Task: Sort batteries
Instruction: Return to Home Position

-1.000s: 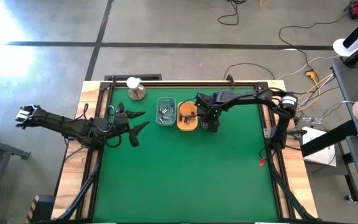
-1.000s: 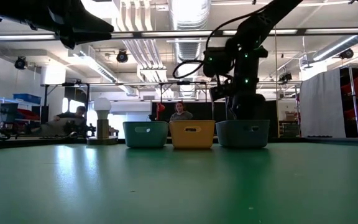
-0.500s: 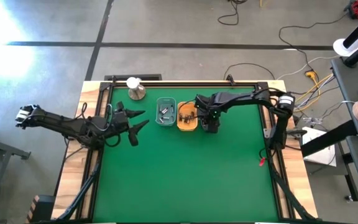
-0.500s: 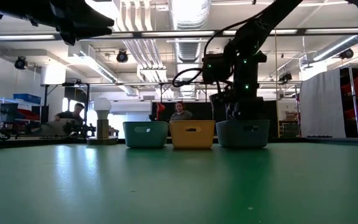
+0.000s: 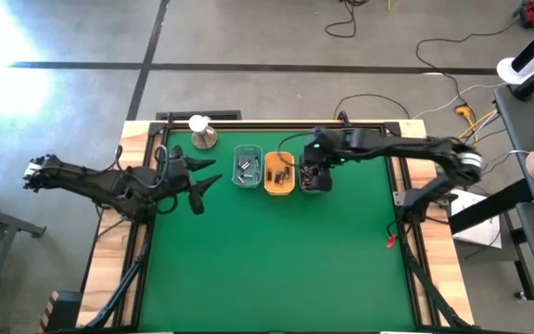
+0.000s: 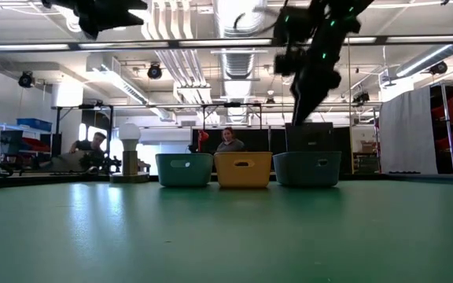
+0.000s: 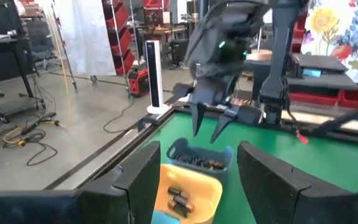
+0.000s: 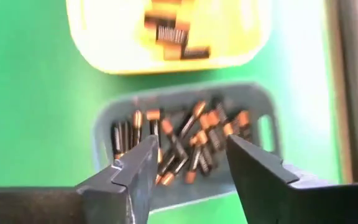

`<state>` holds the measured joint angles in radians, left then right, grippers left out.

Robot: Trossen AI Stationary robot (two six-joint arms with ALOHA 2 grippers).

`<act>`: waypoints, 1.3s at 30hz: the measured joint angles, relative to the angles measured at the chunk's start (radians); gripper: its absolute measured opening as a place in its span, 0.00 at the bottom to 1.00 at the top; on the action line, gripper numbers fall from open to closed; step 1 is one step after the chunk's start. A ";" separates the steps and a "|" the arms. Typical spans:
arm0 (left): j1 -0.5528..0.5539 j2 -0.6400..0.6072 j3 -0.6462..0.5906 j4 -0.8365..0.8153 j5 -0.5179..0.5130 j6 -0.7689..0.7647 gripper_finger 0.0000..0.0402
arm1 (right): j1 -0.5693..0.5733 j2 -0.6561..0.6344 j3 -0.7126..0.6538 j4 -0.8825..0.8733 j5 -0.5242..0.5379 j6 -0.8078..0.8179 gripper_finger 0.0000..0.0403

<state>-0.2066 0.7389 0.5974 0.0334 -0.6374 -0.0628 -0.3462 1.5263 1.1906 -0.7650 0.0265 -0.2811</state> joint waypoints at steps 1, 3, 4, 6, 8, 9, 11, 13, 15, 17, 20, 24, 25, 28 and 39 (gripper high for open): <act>0.000 0.005 0.014 0.000 -0.002 0.001 0.48 | 0.005 -0.036 -0.006 0.016 0.000 0.000 0.46; 0.000 0.015 0.048 -0.018 -0.011 0.025 0.48 | 0.016 -0.115 -0.038 0.083 -0.001 0.000 0.48; 0.000 0.019 0.066 -0.046 -0.013 0.036 0.48 | 0.023 -0.152 -0.063 0.132 -0.001 0.000 0.48; 0.000 0.029 0.102 -0.109 -0.014 0.008 0.48 | 0.037 -0.226 -0.136 0.263 -0.017 0.000 0.48; 0.001 0.038 0.121 -0.165 -0.018 -0.048 0.48 | 0.050 -0.293 -0.229 0.421 -0.066 0.003 0.48; 0.002 0.040 0.123 -0.176 -0.030 -0.059 0.48 | 0.059 -0.323 -0.284 0.517 -0.093 0.016 0.47; 0.002 0.044 0.109 -0.176 -0.051 -0.059 0.48 | 0.077 -0.364 -0.399 0.721 -0.139 0.061 0.46; 0.002 0.044 0.073 -0.180 -0.067 -0.060 0.48 | 0.102 -0.389 -0.514 0.929 -0.165 0.102 0.45; 0.002 0.043 0.024 -0.157 -0.094 -0.088 0.48 | 0.129 -0.400 -0.606 1.110 -0.165 0.120 0.43; 0.002 0.032 -0.034 -0.117 -0.106 -0.123 0.48 | 0.148 -0.415 -0.673 1.223 -0.167 0.119 0.42; 0.002 0.020 -0.135 -0.032 -0.104 -0.153 0.48 | 0.155 -0.478 -0.723 1.263 -0.165 0.114 0.39; 0.002 0.011 -0.268 0.118 -0.105 -0.165 0.48 | 0.154 -0.629 -0.764 1.222 -0.165 0.114 0.36; 0.002 0.009 -0.300 0.160 -0.106 -0.164 0.48 | 0.154 -0.673 -0.774 1.204 -0.165 0.109 0.35; 0.004 0.002 -0.384 0.285 -0.108 -0.157 0.48 | 0.154 -0.822 -0.795 1.085 -0.153 0.092 0.33; 0.117 -0.106 -0.575 0.422 -0.084 -0.184 0.48 | 0.154 -1.399 -0.949 0.786 -0.053 0.103 0.23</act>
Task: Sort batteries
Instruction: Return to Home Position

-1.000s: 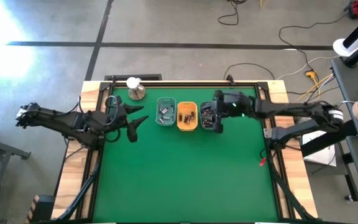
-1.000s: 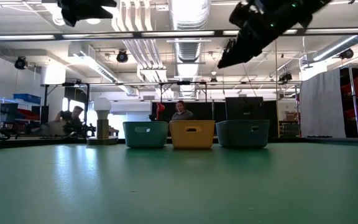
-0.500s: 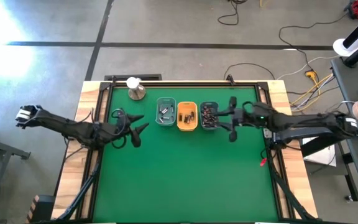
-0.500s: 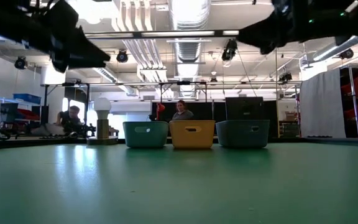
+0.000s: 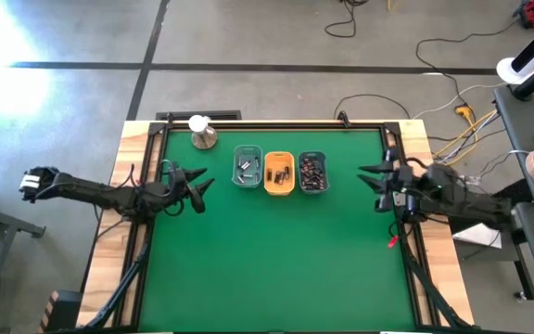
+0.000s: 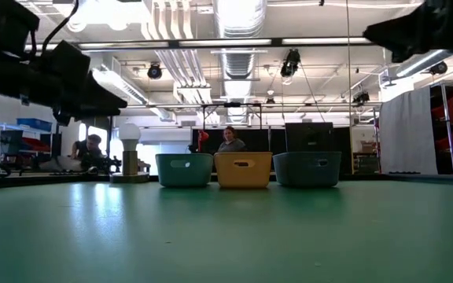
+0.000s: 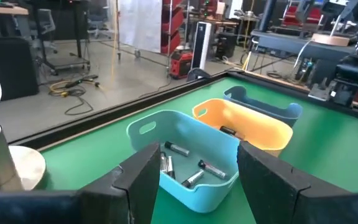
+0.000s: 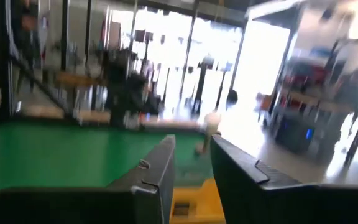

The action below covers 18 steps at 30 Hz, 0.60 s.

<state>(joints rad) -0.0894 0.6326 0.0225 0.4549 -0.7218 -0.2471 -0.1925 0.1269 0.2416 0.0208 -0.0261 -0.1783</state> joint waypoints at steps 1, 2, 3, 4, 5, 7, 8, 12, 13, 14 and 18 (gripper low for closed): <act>0.010 -0.011 -0.010 0.005 0.014 0.002 0.48 | 0.000 -0.051 -0.020 0.000 0.000 0.003 0.22; 0.018 -0.020 -0.012 0.005 0.033 0.008 0.48 | 0.000 -0.099 -0.036 -0.003 0.001 0.003 0.21; 0.026 -0.030 -0.011 -0.001 0.051 0.011 0.48 | -0.001 -0.129 -0.046 -0.015 0.005 0.004 0.20; 0.031 -0.038 -0.010 -0.009 0.064 0.022 0.48 | 0.000 -0.128 -0.048 -0.011 0.002 0.014 0.19; 0.037 -0.046 -0.007 -0.010 0.078 0.040 0.48 | 0.000 -0.126 -0.046 -0.033 0.002 0.037 0.18; 0.042 -0.063 -0.002 -0.011 0.089 0.067 0.48 | 0.000 -0.096 -0.034 -0.090 0.002 0.062 0.16; 0.043 -0.075 -0.001 -0.013 0.084 0.079 0.48 | 0.000 -0.083 -0.024 -0.100 0.002 0.075 0.15; 0.045 -0.132 -0.001 -0.097 0.041 0.096 0.48 | 0.001 -0.105 -0.008 -0.181 0.000 0.118 0.12; 0.045 -0.150 -0.002 -0.115 0.031 0.093 0.48 | 0.001 -0.124 -0.013 -0.181 0.000 0.126 0.12; 0.046 -0.166 -0.003 -0.116 0.031 0.095 0.48 | 0.000 -0.127 -0.026 -0.175 0.000 0.125 0.11; 0.046 -0.225 -0.012 -0.131 0.076 0.127 0.48 | 0.000 -0.120 -0.085 -0.163 0.000 0.149 0.09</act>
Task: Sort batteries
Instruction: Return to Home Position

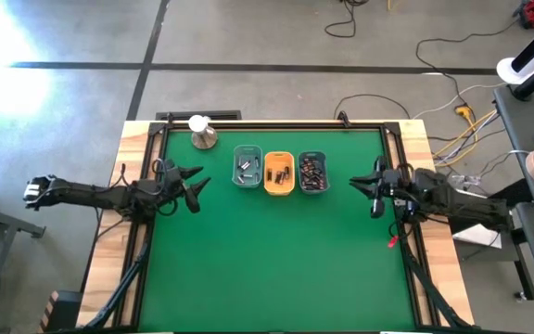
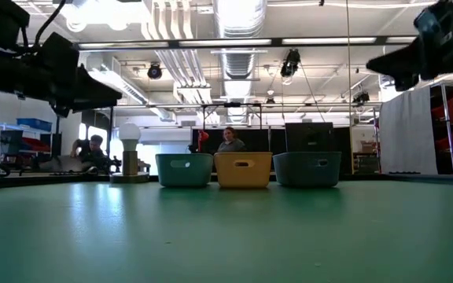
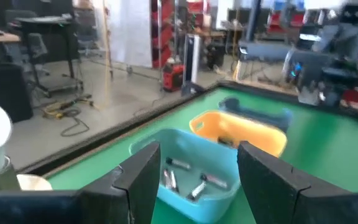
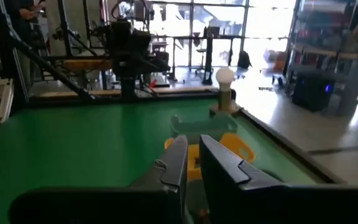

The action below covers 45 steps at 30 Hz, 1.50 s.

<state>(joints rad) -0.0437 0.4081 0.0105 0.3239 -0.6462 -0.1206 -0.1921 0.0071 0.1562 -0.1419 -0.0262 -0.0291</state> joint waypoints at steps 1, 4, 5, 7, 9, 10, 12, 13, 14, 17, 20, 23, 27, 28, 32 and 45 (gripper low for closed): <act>0.000 -0.014 0.000 -0.030 0.009 0.001 0.48 | 0.000 -0.004 -0.021 0.012 0.001 0.013 0.09; 0.000 -0.048 0.000 -0.098 0.011 -0.014 0.48 | 0.000 -0.006 -0.086 0.059 0.019 0.031 0.08; 0.000 -0.058 0.000 -0.114 0.012 -0.019 0.48 | 0.000 -0.006 -0.105 0.074 0.035 0.037 0.08; 0.000 -0.076 0.000 -0.119 0.013 -0.019 0.48 | 0.000 -0.003 -0.122 0.111 0.052 0.052 0.08; 0.000 -0.089 0.000 -0.118 0.019 -0.010 0.48 | 0.003 0.003 -0.124 0.124 0.048 0.057 0.08; 0.000 -0.099 0.000 -0.120 0.021 -0.003 0.48 | 0.007 -0.001 -0.124 0.122 0.048 0.063 0.08; 0.000 -0.118 0.000 -0.120 0.020 0.003 0.48 | 0.013 -0.006 -0.125 0.116 0.041 0.073 0.08; 0.000 -0.131 0.000 -0.118 0.014 0.011 0.48 | 0.014 -0.003 -0.126 0.114 0.035 0.081 0.08; 0.000 -0.145 0.000 -0.116 0.007 0.020 0.48 | 0.016 0.001 -0.126 0.114 0.029 0.082 0.08; 0.005 -0.189 0.000 -0.121 -0.014 0.042 0.48 | 0.018 0.002 -0.126 0.112 0.026 0.082 0.08; 0.005 -0.234 0.000 -0.178 -0.017 0.042 0.48 | 0.018 0.001 -0.126 0.111 0.026 0.082 0.08; 0.005 -0.273 0.000 -0.249 -0.027 0.011 0.48 | 0.018 0.001 -0.126 0.110 0.026 0.086 0.08; 0.003 -0.277 0.000 -0.249 -0.025 0.007 0.48 | 0.018 0.001 -0.127 0.111 0.026 0.086 0.08; 0.003 -0.270 0.000 -0.249 -0.025 0.005 0.48 | 0.018 0.001 -0.131 0.120 0.026 0.085 0.08; 0.003 -0.215 0.000 -0.249 -0.026 -0.011 0.48 | 0.057 0.006 -0.144 0.150 0.026 0.083 0.08; -0.008 -0.085 -0.001 -0.127 0.184 -0.137 0.48 | 0.224 0.010 -0.145 0.161 0.087 -0.021 0.08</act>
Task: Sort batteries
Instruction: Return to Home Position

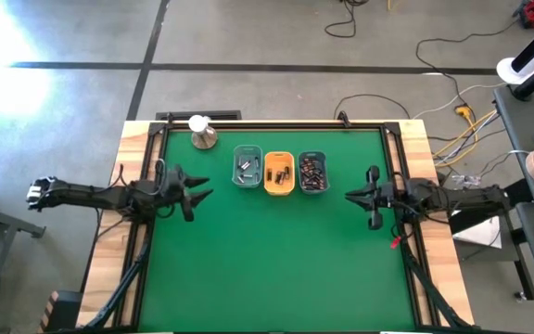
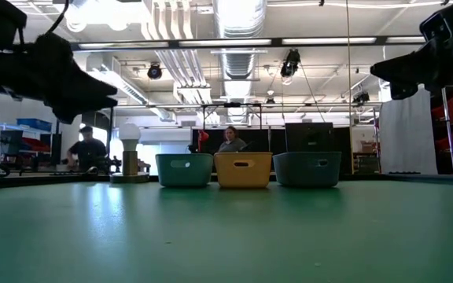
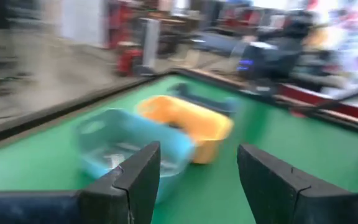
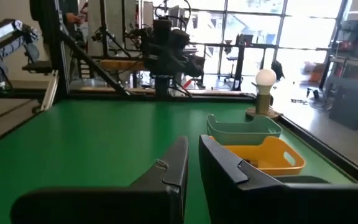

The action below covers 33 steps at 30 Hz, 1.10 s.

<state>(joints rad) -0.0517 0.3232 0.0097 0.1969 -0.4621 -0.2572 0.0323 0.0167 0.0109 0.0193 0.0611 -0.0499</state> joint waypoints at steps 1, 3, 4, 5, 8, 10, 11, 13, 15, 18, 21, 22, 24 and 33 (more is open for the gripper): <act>0.001 -0.004 0.000 0.005 0.046 -0.001 0.48 | 0.000 0.005 0.000 0.001 0.002 0.000 0.08; 0.003 -0.013 0.000 0.016 0.089 -0.003 0.48 | -0.002 0.018 0.000 0.002 0.013 -0.010 0.08; 0.004 -0.019 0.000 0.029 0.092 -0.001 0.48 | -0.002 0.027 0.000 0.005 0.021 -0.025 0.08; 0.004 -0.024 0.000 0.052 0.098 0.006 0.48 | -0.002 0.034 0.001 0.005 0.022 -0.052 0.08; 0.010 -0.041 0.000 0.110 0.211 0.042 0.48 | -0.002 0.054 0.002 0.006 0.021 -0.123 0.08; 0.011 -0.047 0.000 0.107 0.309 0.068 0.48 | -0.002 0.066 0.002 0.007 0.021 -0.126 0.08; 0.011 -0.048 0.000 0.095 0.336 0.084 0.48 | -0.002 0.070 0.002 0.008 0.021 -0.124 0.08; 0.011 -0.043 0.000 0.069 0.350 0.121 0.48 | -0.002 0.077 0.002 0.009 0.021 -0.111 0.08; 0.011 -0.032 0.000 0.059 0.350 0.155 0.48 | -0.002 0.079 0.002 0.009 0.021 -0.095 0.08; 0.012 -0.020 0.000 0.036 0.398 0.191 0.48 | -0.002 0.078 0.002 0.010 0.021 -0.066 0.08; 0.027 -0.044 0.000 -0.030 0.370 0.179 0.48 | -0.002 0.078 0.002 0.011 0.021 -0.047 0.08; 0.037 -0.064 0.000 -0.069 0.346 0.170 0.48 | -0.002 0.078 0.002 0.011 0.021 -0.046 0.08; 0.060 -0.117 0.000 -0.158 0.315 0.155 0.48 | -0.002 0.078 0.002 0.012 0.020 -0.034 0.08; 0.096 -0.245 0.000 -0.179 0.438 0.301 0.48 | -0.002 0.078 0.002 0.014 0.018 -0.029 0.08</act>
<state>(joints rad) 0.0448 0.0785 0.0093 0.0176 -0.0241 0.0435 0.0303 0.0944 0.0124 0.0330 0.0795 -0.0785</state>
